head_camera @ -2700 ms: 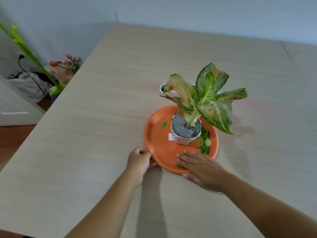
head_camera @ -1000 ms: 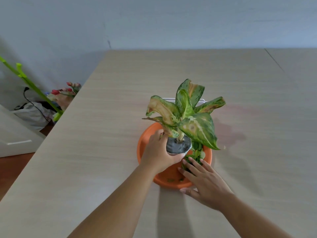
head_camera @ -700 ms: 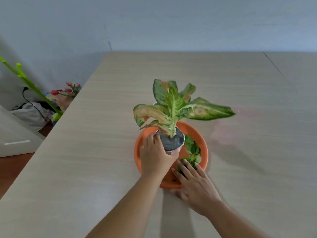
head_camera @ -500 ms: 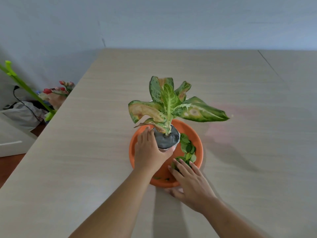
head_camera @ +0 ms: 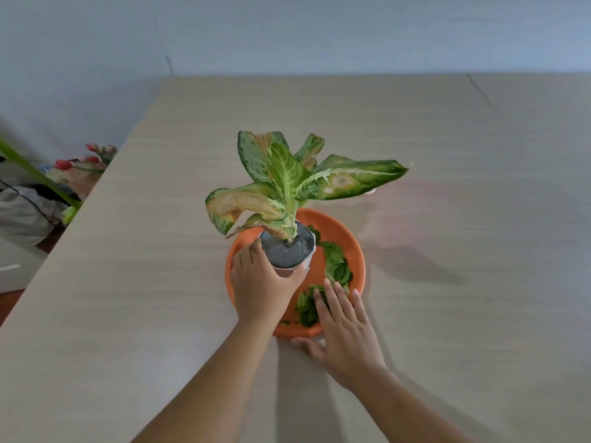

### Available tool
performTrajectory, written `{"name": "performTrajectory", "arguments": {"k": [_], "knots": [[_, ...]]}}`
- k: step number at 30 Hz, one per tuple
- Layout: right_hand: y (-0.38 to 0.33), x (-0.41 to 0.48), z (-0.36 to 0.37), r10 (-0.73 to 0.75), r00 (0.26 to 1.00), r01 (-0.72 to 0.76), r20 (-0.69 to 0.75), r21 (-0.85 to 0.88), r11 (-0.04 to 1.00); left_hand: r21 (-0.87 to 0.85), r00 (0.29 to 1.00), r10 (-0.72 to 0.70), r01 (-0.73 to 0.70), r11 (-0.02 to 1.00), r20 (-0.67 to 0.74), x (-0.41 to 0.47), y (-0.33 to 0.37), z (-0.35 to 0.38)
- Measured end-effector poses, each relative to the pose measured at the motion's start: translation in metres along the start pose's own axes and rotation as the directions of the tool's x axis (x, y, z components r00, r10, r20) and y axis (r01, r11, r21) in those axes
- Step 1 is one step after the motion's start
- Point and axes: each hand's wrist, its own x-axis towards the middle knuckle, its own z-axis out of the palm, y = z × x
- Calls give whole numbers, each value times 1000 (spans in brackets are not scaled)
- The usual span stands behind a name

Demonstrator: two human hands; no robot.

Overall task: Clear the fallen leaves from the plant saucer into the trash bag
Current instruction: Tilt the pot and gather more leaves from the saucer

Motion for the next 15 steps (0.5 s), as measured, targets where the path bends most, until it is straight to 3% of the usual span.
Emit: {"name": "performTrajectory", "arguments": {"k": [6, 9, 13, 15], "knots": [[-4, 0, -5, 34, 996, -22, -83, 135, 991, -67, 999, 24, -22, 997, 21, 0, -11, -10], [13, 14, -18, 26, 992, 2, -124, 224, 975, -99, 994, -102, 104, 990, 28, -13, -32, -16], [35, 67, -26, -8, 991, 31, -135, 169, 985, -190, 946, -316, 323, 927, 70, -36, -65, -13], [43, 99, -25, -57, 992, 70, -109, 119, 990, -237, 930, -350, 367, 900, 111, -44, -72, -10]]}}
